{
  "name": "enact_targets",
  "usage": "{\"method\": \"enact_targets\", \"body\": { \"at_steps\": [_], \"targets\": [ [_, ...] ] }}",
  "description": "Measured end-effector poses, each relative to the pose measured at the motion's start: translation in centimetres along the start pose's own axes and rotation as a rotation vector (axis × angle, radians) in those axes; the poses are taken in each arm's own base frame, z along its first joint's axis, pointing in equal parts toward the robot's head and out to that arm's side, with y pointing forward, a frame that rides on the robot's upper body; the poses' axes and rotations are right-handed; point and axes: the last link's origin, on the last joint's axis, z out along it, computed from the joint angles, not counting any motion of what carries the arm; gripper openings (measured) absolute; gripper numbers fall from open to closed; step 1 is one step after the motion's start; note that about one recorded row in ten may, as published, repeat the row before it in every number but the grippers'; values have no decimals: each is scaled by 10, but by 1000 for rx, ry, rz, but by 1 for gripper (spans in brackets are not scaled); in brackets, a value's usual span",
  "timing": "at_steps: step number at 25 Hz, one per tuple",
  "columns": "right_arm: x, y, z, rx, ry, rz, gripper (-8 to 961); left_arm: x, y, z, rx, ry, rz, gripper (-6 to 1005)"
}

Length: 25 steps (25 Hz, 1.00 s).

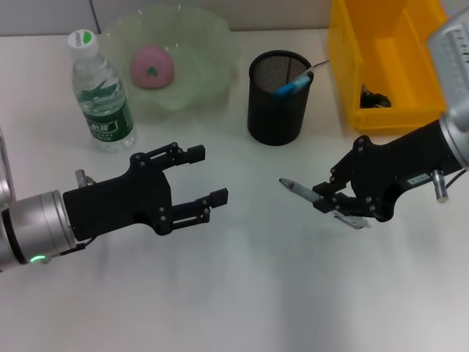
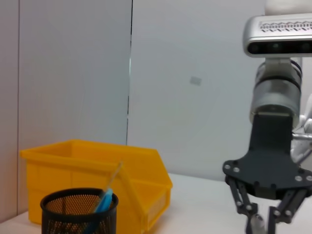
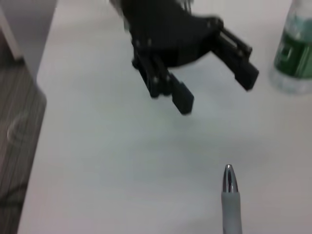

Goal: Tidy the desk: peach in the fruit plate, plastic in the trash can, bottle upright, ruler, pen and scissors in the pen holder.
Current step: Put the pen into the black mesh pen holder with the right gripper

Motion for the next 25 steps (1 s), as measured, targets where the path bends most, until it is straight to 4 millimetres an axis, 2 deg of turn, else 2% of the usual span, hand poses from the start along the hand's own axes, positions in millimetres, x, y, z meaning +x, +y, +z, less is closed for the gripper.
{"method": "enact_targets", "body": {
  "at_steps": [6,17,25],
  "targets": [
    [16,9,0,32,-186,2,125,4,2,2,-10,34,-5,772],
    [34,20,13,73,-372,45,126,6,10,7,-40,74,-47,773],
    [47,28,13,117,-513,98,126,5,18,6,-61,101,-76,773]
  ]
}}
